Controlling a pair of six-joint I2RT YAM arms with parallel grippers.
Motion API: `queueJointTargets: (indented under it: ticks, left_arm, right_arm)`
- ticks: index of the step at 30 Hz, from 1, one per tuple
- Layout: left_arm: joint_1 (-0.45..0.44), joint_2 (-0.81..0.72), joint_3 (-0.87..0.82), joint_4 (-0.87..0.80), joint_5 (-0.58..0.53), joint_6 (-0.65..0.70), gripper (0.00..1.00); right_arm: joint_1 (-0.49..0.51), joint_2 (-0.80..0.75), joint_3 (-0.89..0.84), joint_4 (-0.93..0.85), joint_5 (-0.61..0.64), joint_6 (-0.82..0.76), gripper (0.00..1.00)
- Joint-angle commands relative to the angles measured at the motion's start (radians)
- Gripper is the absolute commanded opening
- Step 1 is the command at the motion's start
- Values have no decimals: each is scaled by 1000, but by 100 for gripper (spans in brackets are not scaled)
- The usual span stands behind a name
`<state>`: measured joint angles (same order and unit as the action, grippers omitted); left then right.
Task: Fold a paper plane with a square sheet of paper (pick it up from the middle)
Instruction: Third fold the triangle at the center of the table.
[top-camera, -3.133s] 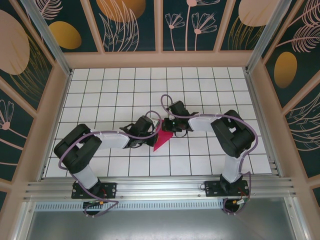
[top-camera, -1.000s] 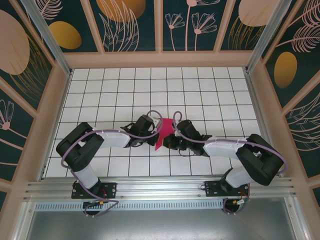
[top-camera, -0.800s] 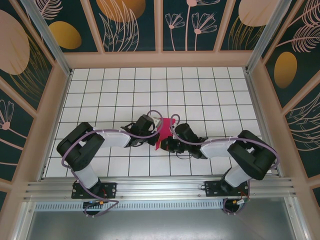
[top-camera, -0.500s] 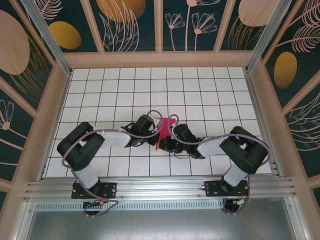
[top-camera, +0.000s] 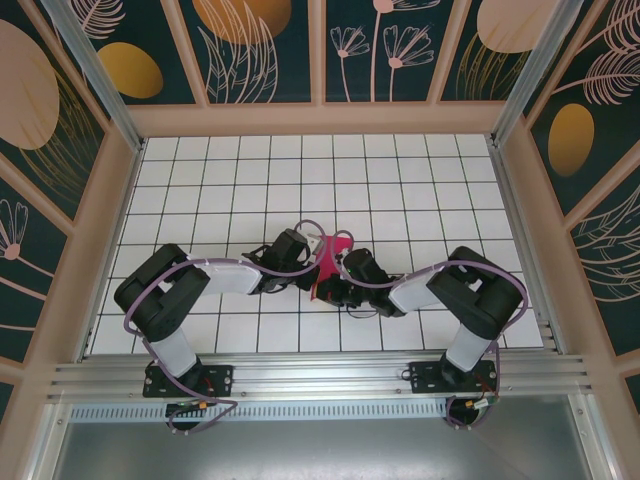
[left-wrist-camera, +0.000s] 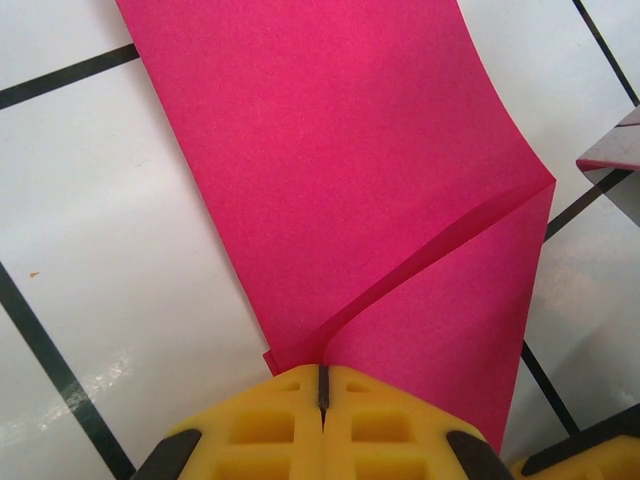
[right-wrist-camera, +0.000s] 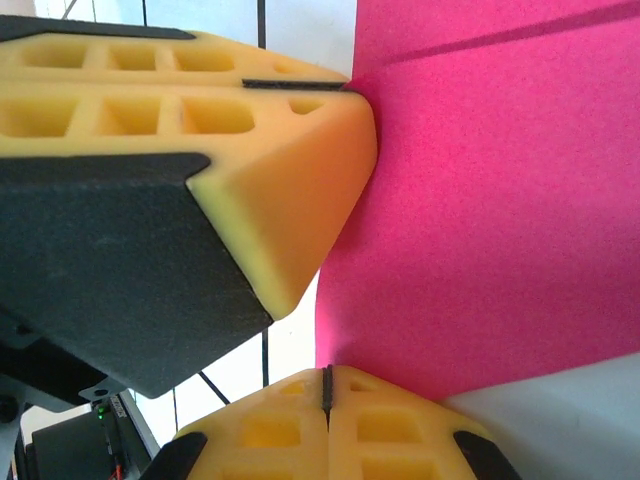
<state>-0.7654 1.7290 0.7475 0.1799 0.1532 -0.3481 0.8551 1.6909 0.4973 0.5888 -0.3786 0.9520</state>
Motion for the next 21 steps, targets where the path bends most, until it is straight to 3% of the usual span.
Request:
queueJointTargets:
  ticks: [1, 11, 21]
  left_arm:
    - [3, 43, -3, -48, 0, 2, 0]
    - [4, 41, -1, -53, 2, 3, 0]
    - [4, 43, -4, -54, 0, 2, 0]
  right_arm:
    - [16, -48, -5, 12, 8, 4, 5]
    - [39, 0, 9, 38, 15, 35, 5]
    - [56, 43, 109, -213, 76, -15, 5]
